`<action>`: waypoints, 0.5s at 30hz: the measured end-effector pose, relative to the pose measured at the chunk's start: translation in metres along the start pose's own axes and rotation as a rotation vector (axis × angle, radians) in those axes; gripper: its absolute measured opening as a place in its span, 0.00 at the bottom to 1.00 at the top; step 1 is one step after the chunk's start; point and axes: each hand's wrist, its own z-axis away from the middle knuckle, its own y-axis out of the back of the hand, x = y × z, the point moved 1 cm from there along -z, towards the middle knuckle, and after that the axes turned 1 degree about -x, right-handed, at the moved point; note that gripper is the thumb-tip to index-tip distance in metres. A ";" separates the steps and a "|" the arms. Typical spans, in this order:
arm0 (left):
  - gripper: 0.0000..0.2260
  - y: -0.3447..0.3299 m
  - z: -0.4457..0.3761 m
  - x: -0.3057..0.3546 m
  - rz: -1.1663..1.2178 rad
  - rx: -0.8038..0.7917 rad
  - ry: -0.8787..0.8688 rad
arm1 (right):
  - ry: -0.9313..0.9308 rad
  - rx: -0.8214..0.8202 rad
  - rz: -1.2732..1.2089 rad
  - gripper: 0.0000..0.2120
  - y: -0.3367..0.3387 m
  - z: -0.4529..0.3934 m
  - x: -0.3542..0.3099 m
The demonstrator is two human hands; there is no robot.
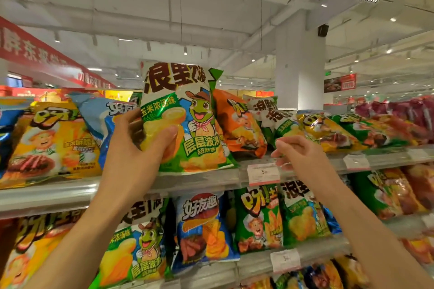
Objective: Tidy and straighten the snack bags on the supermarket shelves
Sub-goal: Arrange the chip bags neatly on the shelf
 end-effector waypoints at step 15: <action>0.29 -0.083 -0.007 0.010 -0.216 0.164 0.018 | -0.142 -0.361 0.190 0.39 -0.030 -0.153 0.049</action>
